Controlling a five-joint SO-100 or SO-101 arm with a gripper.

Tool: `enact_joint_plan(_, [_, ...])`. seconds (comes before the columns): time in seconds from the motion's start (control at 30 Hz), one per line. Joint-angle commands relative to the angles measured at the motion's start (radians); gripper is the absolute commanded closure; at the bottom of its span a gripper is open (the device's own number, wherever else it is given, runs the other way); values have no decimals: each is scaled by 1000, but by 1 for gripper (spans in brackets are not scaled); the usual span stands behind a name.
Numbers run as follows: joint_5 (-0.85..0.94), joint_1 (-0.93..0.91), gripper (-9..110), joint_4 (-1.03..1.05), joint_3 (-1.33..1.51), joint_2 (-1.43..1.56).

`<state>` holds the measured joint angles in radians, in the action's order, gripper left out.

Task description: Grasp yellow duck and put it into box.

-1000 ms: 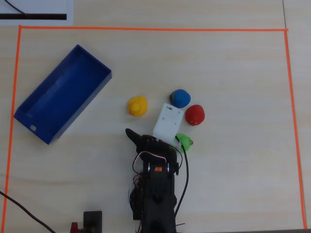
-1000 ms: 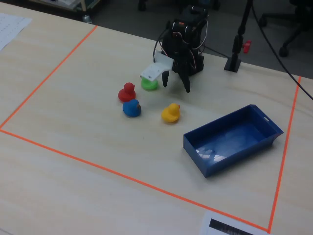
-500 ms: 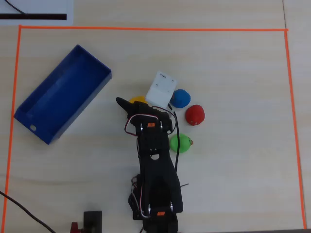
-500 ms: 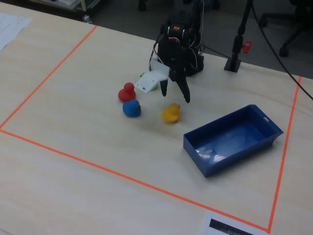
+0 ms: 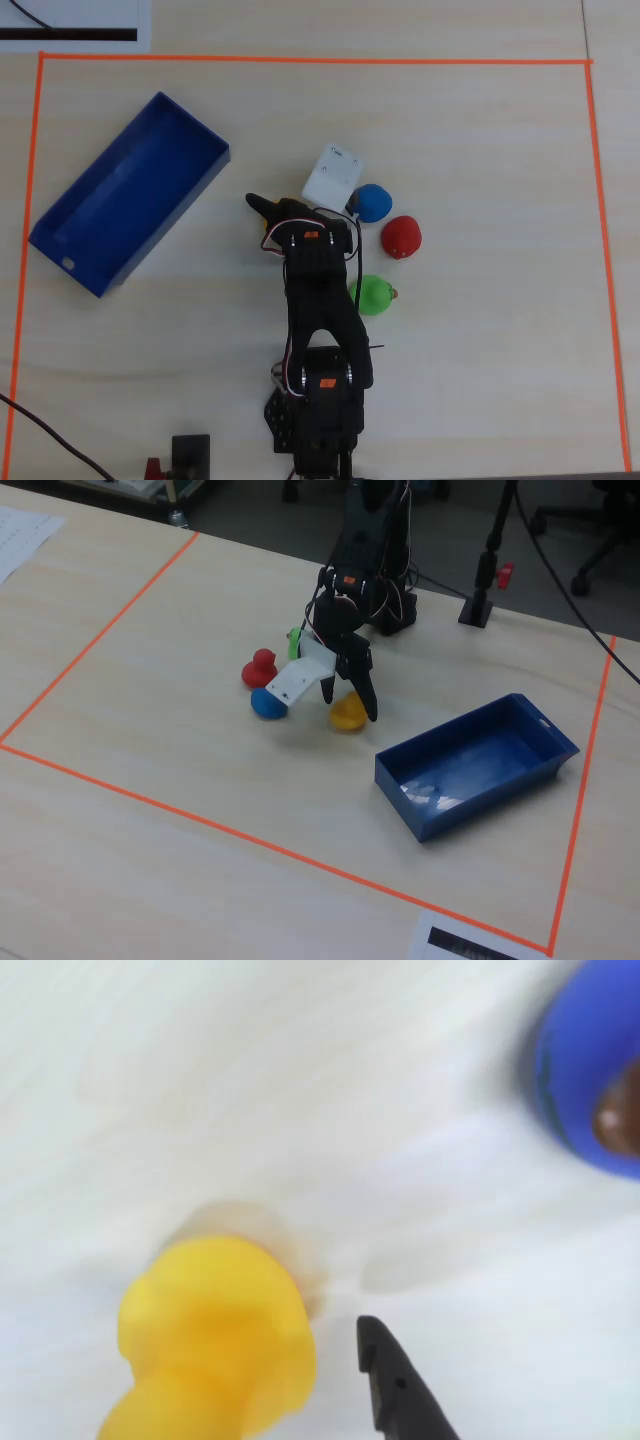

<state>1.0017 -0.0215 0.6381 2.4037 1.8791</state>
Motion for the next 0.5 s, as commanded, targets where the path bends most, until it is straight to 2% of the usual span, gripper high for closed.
enact_joint_plan(0.0, [12,-11,64,-92,20,-5])
enact_joint_plan(0.07, [5,2,86,-130,48,-6])
enact_joint_plan(0.1, [-5,6,101,-130,48,-6])
enact_joint_plan(0.33, [-109,12,101,141,-121,109])
enact_joint_plan(0.47, [-232,156,101,383,-267,239])
